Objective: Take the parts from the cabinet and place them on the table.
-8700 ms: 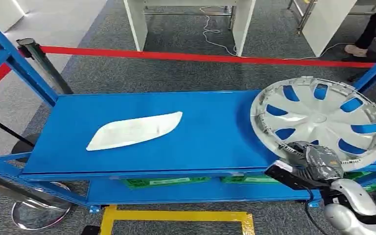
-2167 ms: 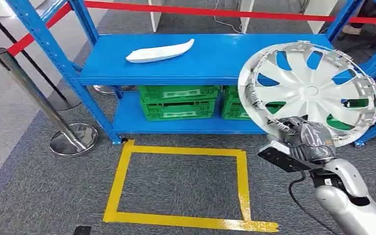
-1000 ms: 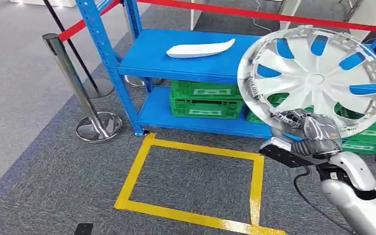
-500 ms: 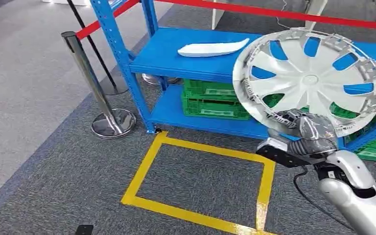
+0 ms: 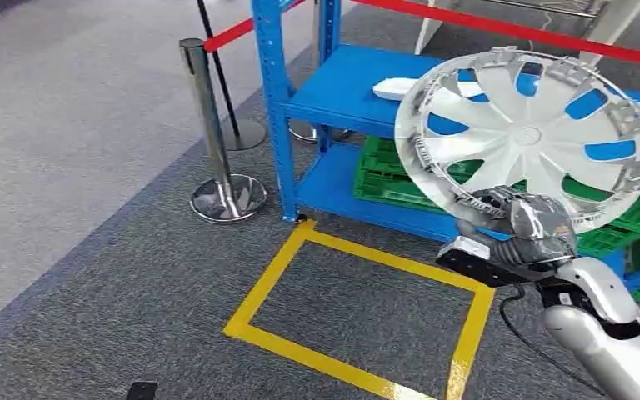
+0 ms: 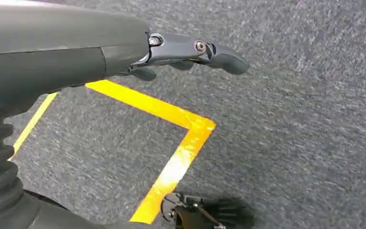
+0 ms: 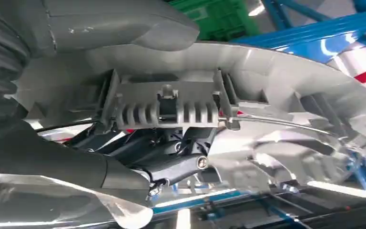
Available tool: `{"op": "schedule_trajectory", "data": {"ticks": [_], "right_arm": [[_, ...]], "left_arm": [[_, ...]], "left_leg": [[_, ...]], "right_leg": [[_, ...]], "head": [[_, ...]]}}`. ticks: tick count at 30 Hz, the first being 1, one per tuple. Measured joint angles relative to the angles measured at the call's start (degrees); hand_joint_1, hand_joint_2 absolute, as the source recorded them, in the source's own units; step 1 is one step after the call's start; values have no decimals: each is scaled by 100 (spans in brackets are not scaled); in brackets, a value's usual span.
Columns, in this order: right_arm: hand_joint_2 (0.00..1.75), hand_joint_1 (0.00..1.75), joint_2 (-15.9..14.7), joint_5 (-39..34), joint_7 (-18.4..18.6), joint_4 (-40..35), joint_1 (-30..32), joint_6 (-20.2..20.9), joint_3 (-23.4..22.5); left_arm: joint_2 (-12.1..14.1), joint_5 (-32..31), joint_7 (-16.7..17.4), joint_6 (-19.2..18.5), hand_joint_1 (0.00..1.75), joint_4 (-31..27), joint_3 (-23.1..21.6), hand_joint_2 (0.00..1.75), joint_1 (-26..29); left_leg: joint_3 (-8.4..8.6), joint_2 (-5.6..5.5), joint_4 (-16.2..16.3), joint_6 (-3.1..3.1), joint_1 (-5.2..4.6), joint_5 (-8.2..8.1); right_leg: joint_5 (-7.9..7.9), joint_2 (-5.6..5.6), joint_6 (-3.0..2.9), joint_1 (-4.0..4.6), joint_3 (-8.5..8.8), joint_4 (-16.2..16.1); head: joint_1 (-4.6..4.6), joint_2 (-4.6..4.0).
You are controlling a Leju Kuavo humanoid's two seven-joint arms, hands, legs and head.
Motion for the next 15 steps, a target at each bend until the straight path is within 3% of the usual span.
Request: {"op": "schedule_trajectory", "data": {"ticks": [1, 2, 3, 5, 6, 7, 11, 12, 13, 15], "right_arm": [[175, 175, -2, 2, -2, 0, 6, 0, 4], [175, 175, -2, 7, -9, 0, 10, 0, 7], [175, 175, -2, 7, -9, 0, 8, 2, 7], [175, 175, -9, 7, -2, 0, -1, 7, 2], [175, 175, -17, 7, -2, 0, -16, 13, 4], [175, 175, -26, 9, -2, 2, -30, 20, 7], [175, 175, -55, 11, -7, 0, -43, 55, 15], [175, 175, -57, 11, -2, 0, -56, 61, 15], [175, 175, -61, 9, -2, -2, -53, 61, 13], [175, 175, -79, 11, 0, -2, -42, 61, 13]], "left_arm": [[-7, 0, 0, 0, 0, 0, 2, 175, 2], [-6, 0, 0, -2, 0, 0, 2, 175, 8], [-4, 2, 0, -2, 0, 0, 2, 175, 11], [-9, 0, 0, -18, 0, 0, 2, 175, 5], [-13, 0, 0, -17, 0, 0, 2, 175, -1], [-9, 0, 0, -17, 0, 0, 2, 175, 0], [-4, -2, 2, -17, 0, 0, 2, 175, 30], [2, -2, 2, -17, 0, 0, 2, 175, 32], [2, -4, 2, -17, 0, 0, 2, 175, 28], [0, -7, 2, -17, 0, 0, 2, 175, 9]], "left_leg": [[0, -46, 4, 0, -2, 0], [2, -94, 11, 0, -4, 0], [8, -151, 19, 0, -3, -1], [11, -262, 42, -10, 4, -7], [7, -314, 69, -25, 7, -17], [-31, -355, 92, -58, -24, -29], [-107, -523, 125, -160, -8, 18], [-127, -399, 171, -191, -7, -51], [-193, -208, 334, -236, -17, -187], [-581, -43, 1232, -296, 27, -656]], "right_leg": [[-123, 26, 13, 5, -213, 398], [-116, 34, 18, 7, -343, 594], [56, 33, 19, 4, -317, 474], [579, 59, 17, -16, 62, -381], [794, 165, 20, -39, 285, -862], [691, 372, 18, -61, 411, -1028], [705, 256, -65, -52, 449, -1111], [726, 194, -103, -76, 469, -1142], [721, 150, -138, -69, 479, -1147], [709, 27, -171, -51, 480, -1146]], "head": [[-5, 0], [2, 0], [-5, 0], [0, 0], [0, 0], [-2, 0], [-16, 0], [-2, 0], [-44, 0], [-42, 0]]}}
